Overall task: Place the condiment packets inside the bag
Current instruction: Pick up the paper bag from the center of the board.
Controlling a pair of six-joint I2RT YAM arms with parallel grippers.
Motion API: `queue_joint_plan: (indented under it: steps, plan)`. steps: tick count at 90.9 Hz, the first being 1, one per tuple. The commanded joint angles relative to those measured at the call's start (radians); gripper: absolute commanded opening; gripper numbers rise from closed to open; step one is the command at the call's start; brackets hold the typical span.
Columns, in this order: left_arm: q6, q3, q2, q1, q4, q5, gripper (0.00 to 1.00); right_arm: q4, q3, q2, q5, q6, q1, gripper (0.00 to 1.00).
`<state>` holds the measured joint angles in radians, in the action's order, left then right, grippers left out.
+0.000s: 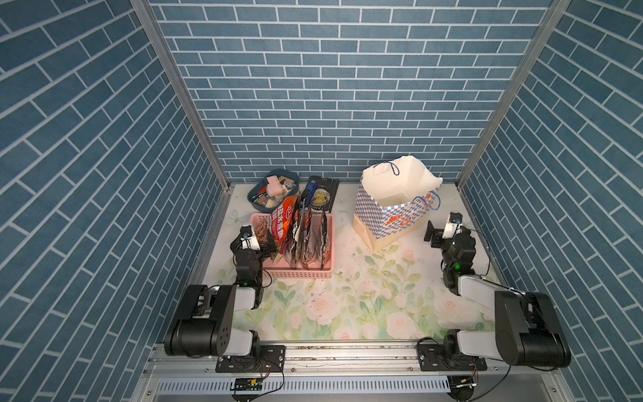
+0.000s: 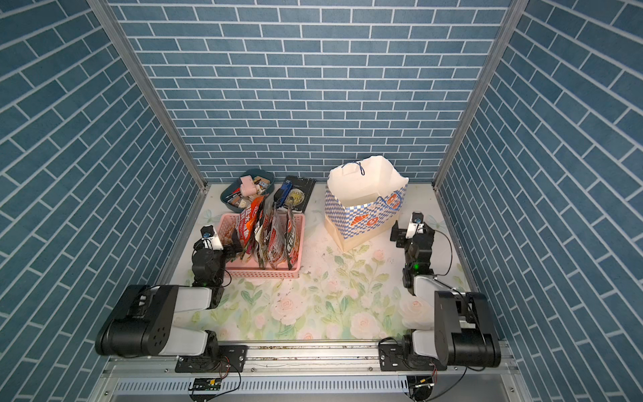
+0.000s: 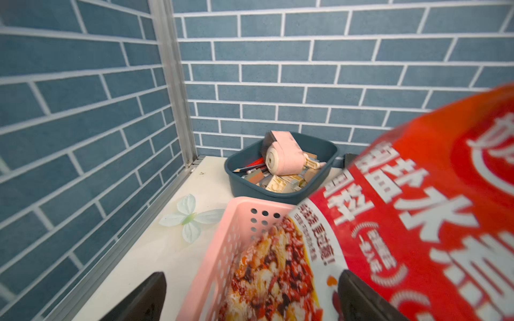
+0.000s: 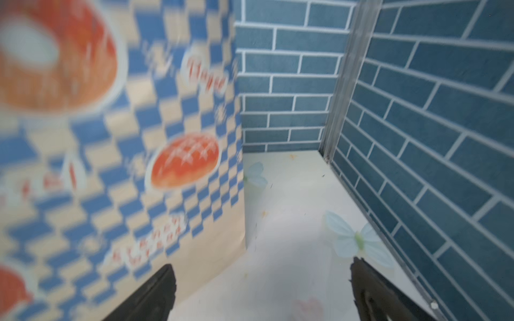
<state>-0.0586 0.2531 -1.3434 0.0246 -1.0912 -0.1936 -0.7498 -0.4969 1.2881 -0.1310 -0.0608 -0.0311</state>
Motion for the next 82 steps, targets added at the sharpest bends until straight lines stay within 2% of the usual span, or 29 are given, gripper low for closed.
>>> queue_joint_plan:
  steps: [1, 7, 12, 17, 29, 46, 53, 60, 82]
  plan:
    - [-0.098, 0.113, 0.19, 0.0, 0.321, -0.192, 1.0, 0.454, -0.137, -0.09, -0.116, -0.164, -0.003, 1.0]
    - [-0.191, 0.207, 0.292, -0.001, 0.562, -0.308, 1.0, 0.626, -0.217, -0.125, -0.125, -0.235, -0.001, 0.99]
    - [-0.338, 0.303, 0.355, -0.003, 0.796, -0.417, 1.0, 0.771, -0.295, -0.142, -0.103, -0.29, -0.001, 0.97]
    - [-0.419, 0.379, 0.401, -0.009, 0.97, -0.432, 1.0, 0.903, -0.375, -0.148, -0.049, -0.325, -0.003, 0.95]
    - [-0.409, 0.541, 0.446, -0.011, 1.2, -0.242, 1.0, 1.179, -0.59, -0.135, 0.054, -0.377, -0.012, 0.92]
    - [-0.343, 0.798, 0.296, -0.009, 1.458, 0.212, 1.0, 1.442, -0.941, -0.018, 0.098, -0.338, -0.091, 0.95]
    - [-0.324, 0.858, 0.238, -0.005, 1.517, 0.349, 1.0, 1.486, -1.031, 0.05, 0.098, -0.332, -0.095, 0.96]
    - [-0.304, 0.888, 0.211, 0.008, 1.544, 0.407, 1.0, 1.489, -1.062, 0.089, 0.127, -0.357, -0.095, 0.96]
    - [-0.244, 0.929, 0.219, 0.033, 1.521, 0.44, 1.0, 1.487, -1.11, 0.168, 0.154, -0.43, -0.115, 0.93]
